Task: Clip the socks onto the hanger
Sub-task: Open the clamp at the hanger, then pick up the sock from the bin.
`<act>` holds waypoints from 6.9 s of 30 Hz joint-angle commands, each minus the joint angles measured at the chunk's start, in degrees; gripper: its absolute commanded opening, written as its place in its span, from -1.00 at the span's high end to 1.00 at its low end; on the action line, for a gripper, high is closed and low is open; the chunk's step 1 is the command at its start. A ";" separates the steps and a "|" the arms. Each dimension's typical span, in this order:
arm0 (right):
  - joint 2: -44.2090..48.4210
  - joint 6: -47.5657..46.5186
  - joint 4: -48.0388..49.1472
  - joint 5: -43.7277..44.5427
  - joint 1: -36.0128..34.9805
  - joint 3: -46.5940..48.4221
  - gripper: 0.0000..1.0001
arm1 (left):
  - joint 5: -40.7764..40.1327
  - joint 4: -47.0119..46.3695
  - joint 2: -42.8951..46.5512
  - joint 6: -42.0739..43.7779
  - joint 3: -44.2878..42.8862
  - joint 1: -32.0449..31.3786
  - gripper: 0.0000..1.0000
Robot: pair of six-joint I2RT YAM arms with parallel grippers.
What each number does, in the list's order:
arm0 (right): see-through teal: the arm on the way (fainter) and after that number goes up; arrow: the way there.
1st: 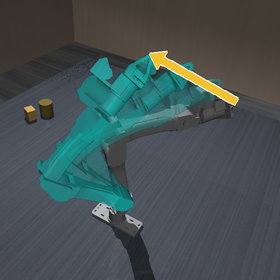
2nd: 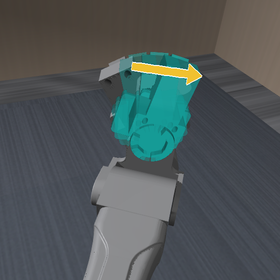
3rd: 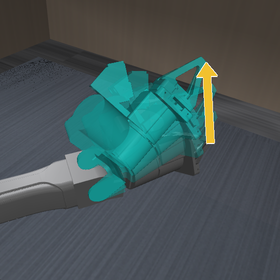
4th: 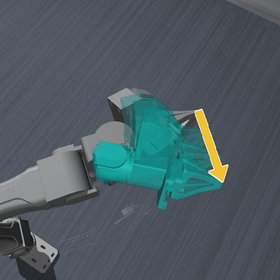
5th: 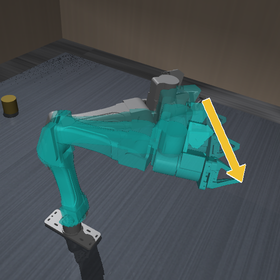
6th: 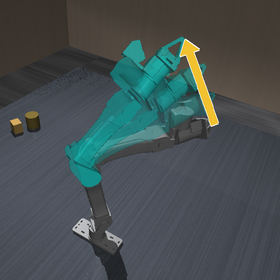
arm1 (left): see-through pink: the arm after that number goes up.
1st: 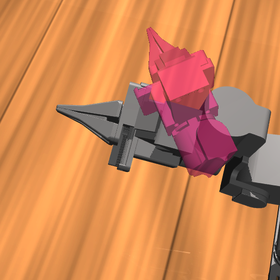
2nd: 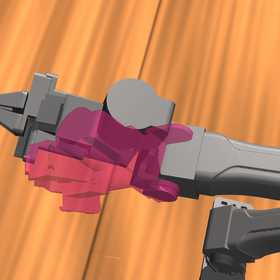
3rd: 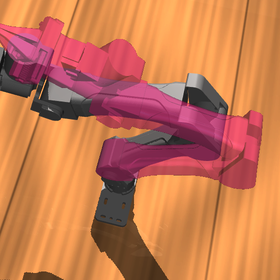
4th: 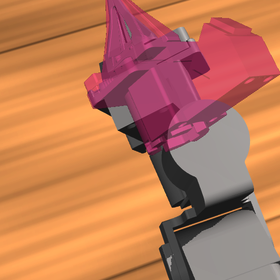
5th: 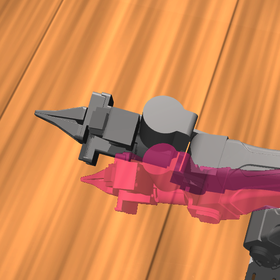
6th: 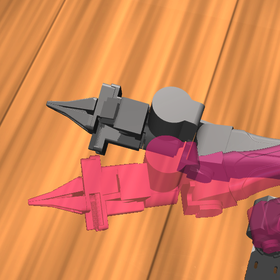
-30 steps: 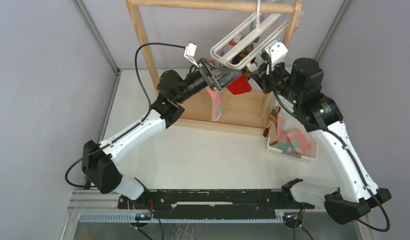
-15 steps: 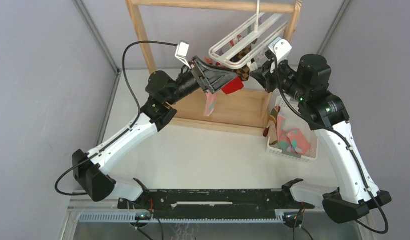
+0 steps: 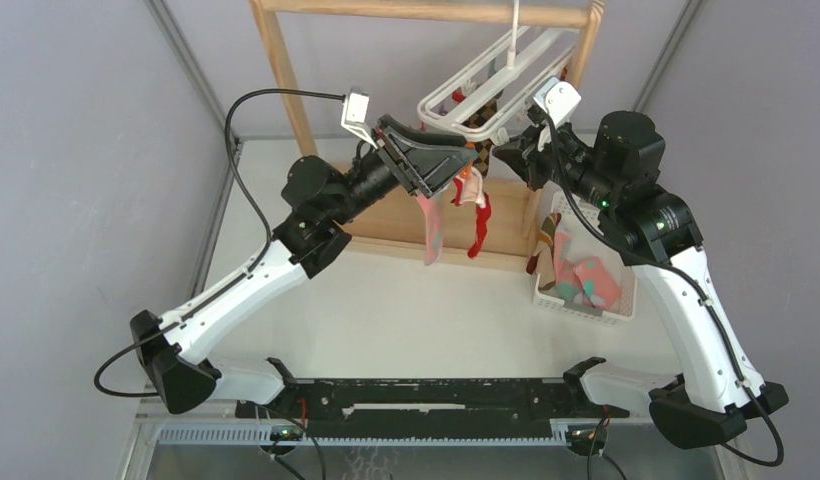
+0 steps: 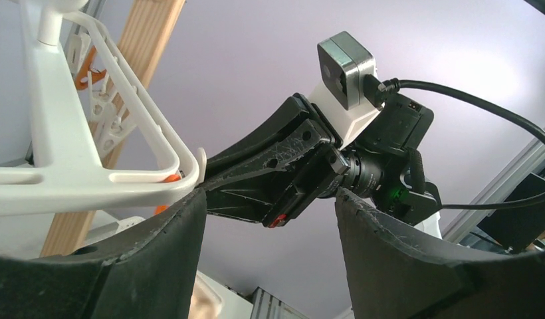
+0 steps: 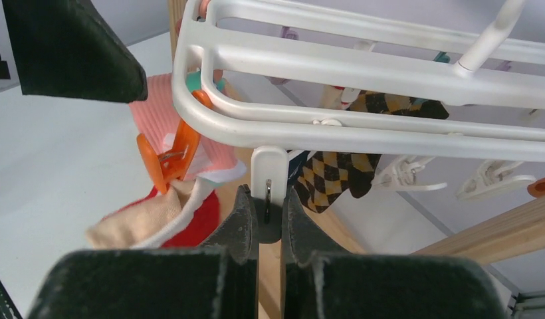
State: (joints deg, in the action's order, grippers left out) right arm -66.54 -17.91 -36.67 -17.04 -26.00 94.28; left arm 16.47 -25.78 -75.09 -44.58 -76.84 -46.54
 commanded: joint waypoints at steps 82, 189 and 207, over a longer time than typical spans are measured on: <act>-20.23 2.86 11.60 -20.87 0.45 19.89 1.00 | -22.31 10.02 0.80 6.16 -2.37 8.14 -0.46; 8.84 36.81 11.81 26.24 25.50 -45.75 -0.37 | -10.08 7.73 -11.72 1.78 -11.54 3.12 1.00; -0.31 34.94 14.39 27.20 26.25 -48.06 -0.36 | -10.32 8.24 -12.03 2.37 -11.89 2.16 0.99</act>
State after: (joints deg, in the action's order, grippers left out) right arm -65.82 17.19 -24.75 8.54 1.43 46.41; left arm 2.52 -17.56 -88.07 -41.98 -87.02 -43.03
